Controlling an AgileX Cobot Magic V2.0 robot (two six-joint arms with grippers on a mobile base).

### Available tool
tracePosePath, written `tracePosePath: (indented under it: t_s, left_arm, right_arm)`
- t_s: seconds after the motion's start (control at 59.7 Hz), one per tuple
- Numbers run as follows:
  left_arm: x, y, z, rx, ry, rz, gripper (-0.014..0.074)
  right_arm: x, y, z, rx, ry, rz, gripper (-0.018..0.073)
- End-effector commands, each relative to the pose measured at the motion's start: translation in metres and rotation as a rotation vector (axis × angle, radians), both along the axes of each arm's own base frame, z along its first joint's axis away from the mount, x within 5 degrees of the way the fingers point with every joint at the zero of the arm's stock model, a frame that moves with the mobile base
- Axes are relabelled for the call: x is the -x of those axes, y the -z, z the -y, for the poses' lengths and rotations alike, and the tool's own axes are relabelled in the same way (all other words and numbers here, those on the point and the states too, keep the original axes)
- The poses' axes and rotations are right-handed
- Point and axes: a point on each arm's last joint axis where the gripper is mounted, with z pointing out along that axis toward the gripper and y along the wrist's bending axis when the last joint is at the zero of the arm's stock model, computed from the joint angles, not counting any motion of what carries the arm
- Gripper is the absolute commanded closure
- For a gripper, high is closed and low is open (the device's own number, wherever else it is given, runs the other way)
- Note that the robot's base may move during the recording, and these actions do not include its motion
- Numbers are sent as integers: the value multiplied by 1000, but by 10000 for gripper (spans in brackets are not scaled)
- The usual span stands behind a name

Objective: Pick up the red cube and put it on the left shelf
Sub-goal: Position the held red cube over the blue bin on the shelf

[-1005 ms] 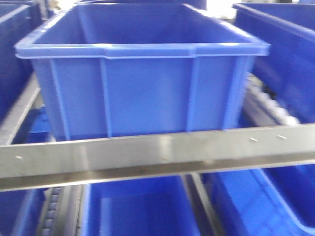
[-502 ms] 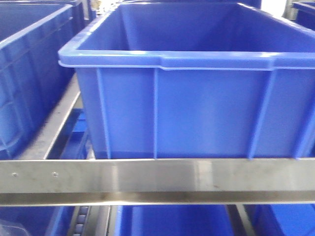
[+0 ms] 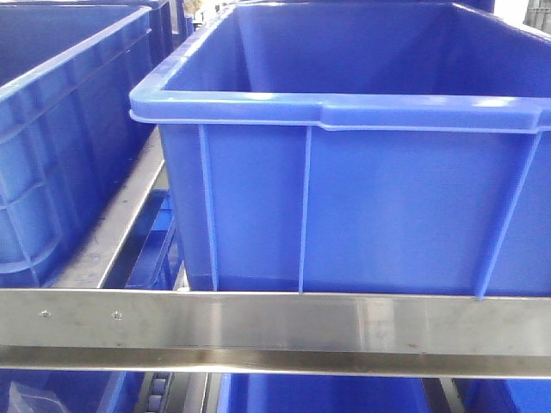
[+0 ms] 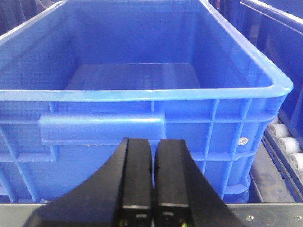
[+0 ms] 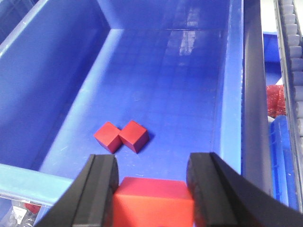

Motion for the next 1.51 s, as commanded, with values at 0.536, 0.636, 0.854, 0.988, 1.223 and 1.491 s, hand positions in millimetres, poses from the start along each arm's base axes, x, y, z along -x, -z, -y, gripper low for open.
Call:
tracePosePath:
  t_s: [0.536,0.636,0.854,0.988,1.223,1.491]
  left_arm:
    - [0,-1,0,9,5,80,495]
    - [0,-1,0,9,5,80,495]
    - [0,-1,0,9,5,80,495]
    - [0,-1,0,9,5,80,495]
    - [0,-1,0,9,5,80,495]
    - [0,-1,0,9,5,80,495]
  right_arm:
    - [-2,-16,0,-15,7,111,503]
    - [-2,-16,0,-15,7,111,503]
    - [-2,-16,0,-15,7,111,503]
    - [-2,-16,0,-16,7,112,503]
    - [-21,-21,-3,-23,14,146,503]
    - [-95,-29,-18,-5,16,59,503]
